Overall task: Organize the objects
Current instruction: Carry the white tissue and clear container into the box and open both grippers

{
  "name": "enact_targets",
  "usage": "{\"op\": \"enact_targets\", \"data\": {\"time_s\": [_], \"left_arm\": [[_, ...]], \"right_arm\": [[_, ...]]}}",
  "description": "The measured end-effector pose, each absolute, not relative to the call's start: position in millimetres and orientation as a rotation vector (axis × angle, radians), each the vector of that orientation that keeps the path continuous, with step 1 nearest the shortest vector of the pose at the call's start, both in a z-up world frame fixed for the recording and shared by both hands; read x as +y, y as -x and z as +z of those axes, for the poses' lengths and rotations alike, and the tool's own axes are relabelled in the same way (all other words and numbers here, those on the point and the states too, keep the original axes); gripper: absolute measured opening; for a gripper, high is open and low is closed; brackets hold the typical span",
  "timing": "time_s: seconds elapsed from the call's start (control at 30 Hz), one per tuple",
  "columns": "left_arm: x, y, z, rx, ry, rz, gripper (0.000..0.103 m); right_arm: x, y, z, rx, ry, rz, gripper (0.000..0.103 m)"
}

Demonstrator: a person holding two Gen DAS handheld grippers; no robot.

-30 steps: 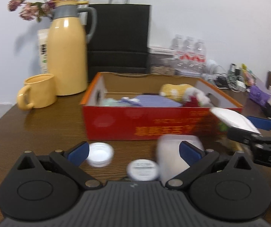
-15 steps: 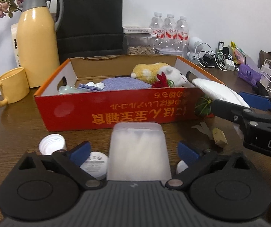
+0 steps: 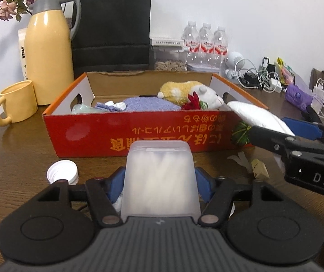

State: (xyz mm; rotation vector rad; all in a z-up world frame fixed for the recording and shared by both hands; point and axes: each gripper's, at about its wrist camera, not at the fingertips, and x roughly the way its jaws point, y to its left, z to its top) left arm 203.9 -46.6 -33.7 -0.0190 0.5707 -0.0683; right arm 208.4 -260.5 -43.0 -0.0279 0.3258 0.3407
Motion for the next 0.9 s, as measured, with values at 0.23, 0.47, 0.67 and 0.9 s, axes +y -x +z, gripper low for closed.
{"op": "enact_targets", "data": {"time_s": [0.23,0.47,0.67,0.9], "left_arm": [[-36,-192,-11,0.479,0.060,-0.053,0.066],[-19,-204,29,0.385,0.091,-0.030,0.066],[-8,-234,57,0.327,0.100,-0.007,0.066],[-2,-271,59,0.325,0.119,0.017,0.066]], "right_arm": [[-261,-207,-42,0.312,0.023,0.341,0.064],[-253,-215,-23,0.272,0.040,0.374,0.064],[-231,-245,-2,0.252,0.082,0.388,0.064],[-196,-291,8,0.244,0.117,0.373,0.064]]}}
